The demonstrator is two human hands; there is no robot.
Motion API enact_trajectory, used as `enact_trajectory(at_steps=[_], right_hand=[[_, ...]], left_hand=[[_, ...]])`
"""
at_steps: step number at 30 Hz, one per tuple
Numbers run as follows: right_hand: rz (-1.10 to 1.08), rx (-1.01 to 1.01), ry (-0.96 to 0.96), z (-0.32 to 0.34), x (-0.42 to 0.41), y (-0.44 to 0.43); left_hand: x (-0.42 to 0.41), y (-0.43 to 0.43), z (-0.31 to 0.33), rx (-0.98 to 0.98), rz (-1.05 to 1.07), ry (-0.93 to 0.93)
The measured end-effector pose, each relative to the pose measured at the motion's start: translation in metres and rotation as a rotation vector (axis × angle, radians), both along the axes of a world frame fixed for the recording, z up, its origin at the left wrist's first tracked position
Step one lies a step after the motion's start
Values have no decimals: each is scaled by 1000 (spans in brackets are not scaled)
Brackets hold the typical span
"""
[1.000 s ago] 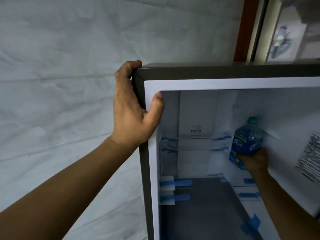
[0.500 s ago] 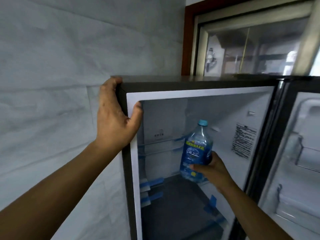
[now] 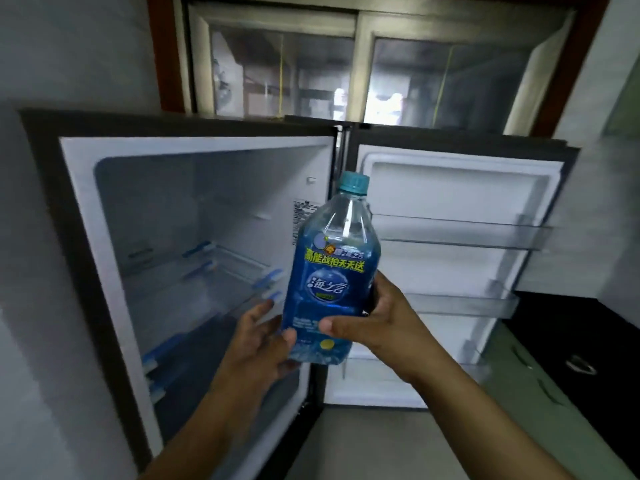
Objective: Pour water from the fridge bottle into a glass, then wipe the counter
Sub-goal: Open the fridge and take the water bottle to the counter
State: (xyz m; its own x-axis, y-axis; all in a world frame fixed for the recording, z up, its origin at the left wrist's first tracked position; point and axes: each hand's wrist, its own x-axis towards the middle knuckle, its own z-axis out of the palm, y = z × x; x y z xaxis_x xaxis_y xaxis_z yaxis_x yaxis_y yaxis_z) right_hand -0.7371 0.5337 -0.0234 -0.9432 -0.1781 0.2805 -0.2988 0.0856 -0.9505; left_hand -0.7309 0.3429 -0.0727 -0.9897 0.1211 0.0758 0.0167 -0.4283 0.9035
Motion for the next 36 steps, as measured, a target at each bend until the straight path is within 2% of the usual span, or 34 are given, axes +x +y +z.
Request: enact_trajectory(at_steps=[2,10,13,18,26,30,36], right_hand=[[-76,43,-18,-7,15,15],[-231,-26,-86,-43,48,88],[-243,-56,-111,-57,51,121],[-232,-98,-141,-76,41,189],[-250,31,-192,-91,37,320],[-348,30,-224,-101,49,377],[-638,64,-237,-121,82,440]], left_hand=[[3,19,-11,39,-171,-10],[6,90,-36,-1,-375,-96],[0,119,-44,-42,-418,-149],[-12,188,-61,19,-504,-252],[-36,312,-89,-57,-627,-283],[-45,376,-105,-82,-738,-311],[-60,468,-128,-227,-989,-269]])
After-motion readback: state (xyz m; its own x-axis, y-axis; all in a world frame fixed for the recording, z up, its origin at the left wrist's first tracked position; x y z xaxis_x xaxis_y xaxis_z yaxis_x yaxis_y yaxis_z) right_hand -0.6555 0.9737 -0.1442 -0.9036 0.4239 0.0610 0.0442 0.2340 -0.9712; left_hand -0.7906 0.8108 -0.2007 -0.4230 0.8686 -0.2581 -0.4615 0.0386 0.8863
